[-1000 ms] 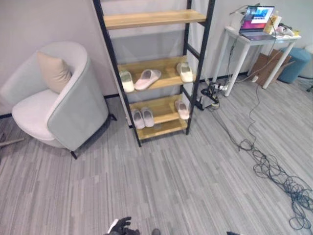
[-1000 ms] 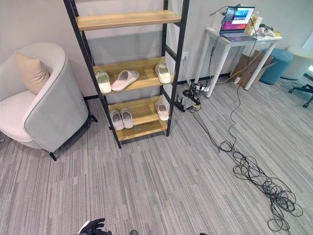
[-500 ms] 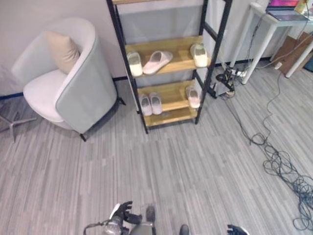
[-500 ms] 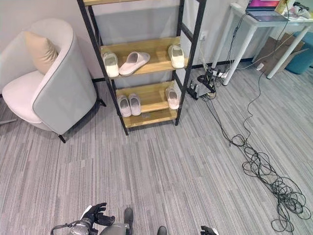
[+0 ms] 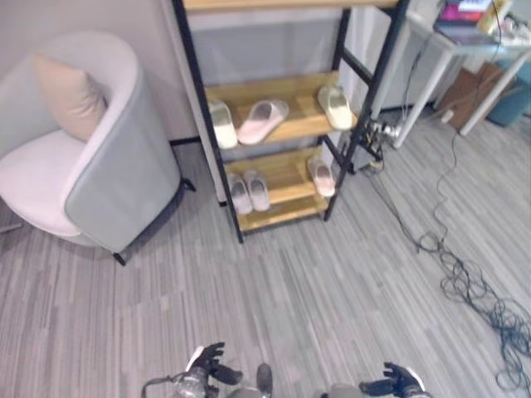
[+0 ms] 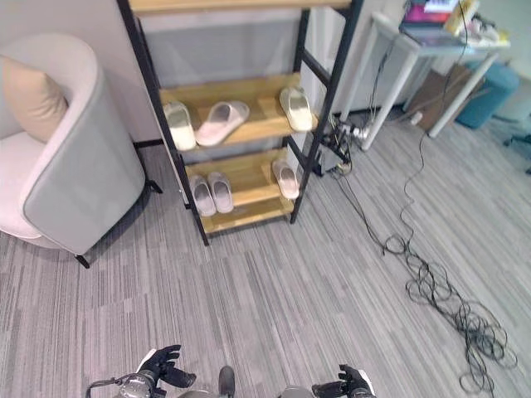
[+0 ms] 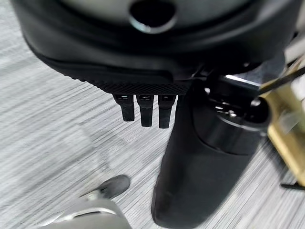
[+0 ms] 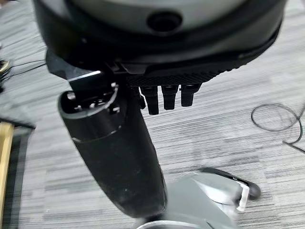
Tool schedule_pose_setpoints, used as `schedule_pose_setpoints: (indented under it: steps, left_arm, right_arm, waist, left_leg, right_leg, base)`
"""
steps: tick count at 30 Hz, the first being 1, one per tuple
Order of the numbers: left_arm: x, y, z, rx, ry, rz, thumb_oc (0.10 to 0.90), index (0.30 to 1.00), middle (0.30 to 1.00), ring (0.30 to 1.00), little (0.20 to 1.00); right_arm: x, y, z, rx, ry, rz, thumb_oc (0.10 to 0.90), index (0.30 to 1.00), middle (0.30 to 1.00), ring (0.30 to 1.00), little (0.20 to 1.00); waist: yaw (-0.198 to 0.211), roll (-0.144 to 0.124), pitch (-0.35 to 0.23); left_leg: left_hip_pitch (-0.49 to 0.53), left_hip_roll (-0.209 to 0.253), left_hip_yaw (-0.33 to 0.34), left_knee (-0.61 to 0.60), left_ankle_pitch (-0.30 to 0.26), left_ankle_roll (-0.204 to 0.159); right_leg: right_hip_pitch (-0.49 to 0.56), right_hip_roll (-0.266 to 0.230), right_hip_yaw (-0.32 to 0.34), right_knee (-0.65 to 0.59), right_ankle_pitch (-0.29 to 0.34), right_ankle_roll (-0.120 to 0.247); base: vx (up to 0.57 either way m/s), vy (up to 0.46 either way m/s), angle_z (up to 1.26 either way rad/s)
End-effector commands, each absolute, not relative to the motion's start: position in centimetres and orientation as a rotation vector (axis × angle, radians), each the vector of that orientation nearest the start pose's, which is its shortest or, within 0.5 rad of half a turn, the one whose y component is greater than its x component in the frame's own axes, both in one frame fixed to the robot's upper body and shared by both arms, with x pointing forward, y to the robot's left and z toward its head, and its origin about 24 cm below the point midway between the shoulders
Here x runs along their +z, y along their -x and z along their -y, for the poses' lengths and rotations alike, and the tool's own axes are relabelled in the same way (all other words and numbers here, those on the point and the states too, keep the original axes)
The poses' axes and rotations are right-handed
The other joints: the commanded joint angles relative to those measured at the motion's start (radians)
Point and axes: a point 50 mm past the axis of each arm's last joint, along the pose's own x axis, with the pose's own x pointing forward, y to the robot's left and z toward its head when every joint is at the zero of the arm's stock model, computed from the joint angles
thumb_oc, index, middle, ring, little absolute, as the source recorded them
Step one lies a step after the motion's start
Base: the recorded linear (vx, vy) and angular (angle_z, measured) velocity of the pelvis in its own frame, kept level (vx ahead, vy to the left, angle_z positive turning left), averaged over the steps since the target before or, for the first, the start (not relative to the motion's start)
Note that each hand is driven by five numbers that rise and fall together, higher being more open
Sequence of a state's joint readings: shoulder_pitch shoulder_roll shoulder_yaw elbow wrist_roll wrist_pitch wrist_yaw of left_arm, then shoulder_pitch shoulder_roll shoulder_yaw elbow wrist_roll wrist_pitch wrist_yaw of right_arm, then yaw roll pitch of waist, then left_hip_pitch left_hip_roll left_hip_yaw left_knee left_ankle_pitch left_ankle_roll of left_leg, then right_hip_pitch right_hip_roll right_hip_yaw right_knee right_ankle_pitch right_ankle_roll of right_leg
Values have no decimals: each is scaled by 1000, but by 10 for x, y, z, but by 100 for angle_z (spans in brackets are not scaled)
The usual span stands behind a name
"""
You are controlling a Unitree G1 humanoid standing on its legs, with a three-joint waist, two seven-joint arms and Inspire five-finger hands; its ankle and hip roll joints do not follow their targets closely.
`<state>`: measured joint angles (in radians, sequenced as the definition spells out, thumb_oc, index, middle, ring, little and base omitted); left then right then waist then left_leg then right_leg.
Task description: Arrange the slippers neatly on the shoe rack.
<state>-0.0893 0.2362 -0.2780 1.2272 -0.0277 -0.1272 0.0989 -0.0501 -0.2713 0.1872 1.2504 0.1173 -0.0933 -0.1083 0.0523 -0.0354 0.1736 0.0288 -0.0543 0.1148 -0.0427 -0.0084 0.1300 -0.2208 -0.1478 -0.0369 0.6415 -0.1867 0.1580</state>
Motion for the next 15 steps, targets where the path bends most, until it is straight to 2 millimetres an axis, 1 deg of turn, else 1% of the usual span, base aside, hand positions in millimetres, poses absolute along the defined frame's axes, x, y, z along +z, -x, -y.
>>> schedule_pose_setpoints:
  steps: [1, 2, 4, 5, 7, 8, 9, 10, 11, 12, 13, 14, 15]
  left_arm:
    - [-148, -138, -221, -19, -420, -996, 800, 900, 900, 900, 900]
    - [-148, -137, -221, -19, -420, -996, 800, 900, 900, 900, 900]
    - [-148, -140, -220, -22, -421, -990, 800, 900, 900, 900, 900]
    - [-149, -137, -219, -27, -419, -1003, 800, 900, 900, 900, 900]
    - [-151, -135, -218, -26, -417, -1012, 800, 900, 900, 900, 900]
    - [-154, -127, -218, -28, -419, -1041, 800, 900, 900, 900, 900]
    - [-154, -127, -218, -28, -419, -1042, 800, 900, 900, 900, 900]
    - [-154, -126, -216, -36, -409, -1046, 800, 900, 900, 900, 900]
    - [-154, -126, -216, -36, -409, -1046, 800, 900, 900, 900, 900]
    - [-153, -130, -214, -37, -400, -1032, 800, 900, 900, 900, 900]
    - [-153, -130, -214, -37, -400, -1032, 800, 900, 900, 900, 900]
    - [-152, -134, -213, -37, -398, -1019, 800, 900, 900, 900, 900]
    - [-151, -135, -213, -39, -400, -1015, 800, 900, 900, 900, 900]
  right_arm:
    - [-147, -117, 254, -127, 384, -1072, 800, 900, 900, 900, 900]
    - [-147, -117, 254, -126, 385, -1072, 800, 900, 900, 900, 900]
    - [-147, -115, 255, -134, 381, -1082, 800, 900, 900, 900, 900]
    - [-149, -109, 257, -139, 378, -1110, 800, 900, 900, 900, 900]
    - [-150, -105, 257, -135, 387, -1122, 800, 900, 900, 900, 900]
    - [-153, -97, 257, -129, 391, -1154, 800, 900, 900, 900, 900]
    - [-153, -96, 257, -129, 391, -1155, 800, 900, 900, 900, 900]
    - [-153, -95, 260, -138, 391, -1161, 800, 900, 900, 900, 900]
    - [-153, -95, 260, -138, 391, -1161, 800, 900, 900, 900, 900]
    - [-151, -99, 261, -163, 370, -1136, 800, 900, 900, 900, 900]
    - [-151, -100, 261, -163, 370, -1135, 800, 900, 900, 900, 900]
    - [-150, -102, 261, -167, 365, -1126, 800, 900, 900, 900, 900]
    - [-150, -102, 262, -171, 364, -1124, 800, 900, 900, 900, 900]
  waist:
    - [-35, 32, 2]
    - [-38, 35, 6]
    - [-62, 26, 9]
    - [-71, 20, -2]
    - [-71, 20, -9]
    - [-70, 24, -30]
    - [-71, 24, -30]
    - [-62, 23, -35]
    - [-63, 24, -35]
    - [-56, 4, -19]
    - [-56, 5, -18]
    - [-47, -4, -7]
    - [-43, -12, -1]
  left_leg:
    - [19, 6, -139, 102, -99, -90]
    - [26, 8, -143, 102, -103, -90]
    - [70, -3, -182, 85, -123, -99]
    - [107, -3, -206, 67, -143, -110]
    - [115, 0, -205, 66, -152, -113]
    - [125, 16, -214, 86, -142, -134]
    - [125, 17, -215, 87, -142, -135]
    - [103, 30, -213, 156, -108, -168]
    - [102, 31, -214, 159, -109, -168]
    - [20, 52, -165, 294, -46, -204]
    - [16, 53, -165, 303, -50, -204]
    - [-25, 67, -145, 374, -31, -205]
    - [-48, 71, -134, 418, -24, -205]
  right_leg:
    - [-1, 102, -26, -300, 150, -35]
    - [6, 103, -30, -299, 145, -35]
    - [-15, 120, 13, -433, 178, -29]
    - [-3, 120, 20, -515, 205, -23]
    - [11, 115, 12, -530, 209, -25]
    - [37, 124, 7, -536, 206, -45]
    - [38, 124, 6, -537, 206, -46]
    - [76, 128, -13, -561, 199, -57]
    - [78, 128, -15, -562, 200, -57]
    - [126, 116, -19, -579, 186, -75]
    - [125, 117, -20, -578, 185, -75]
    - [144, 117, -24, -582, 175, -89]
    - [158, 116, -26, -587, 167, -96]
  base:
    - [317, -82, 27]
    - [328, -109, 41]
    - [360, -135, 59]
    - [418, -182, 72]
    - [272, -146, 65]
    - [184, -104, 56]
    - [300, -205, 62]
    - [119, -103, 44]
    - [202, -204, 38]
    - [81, -103, 14]
    - [111, -173, 18]
    - [63, -119, 11]
    - [108, -163, 8]
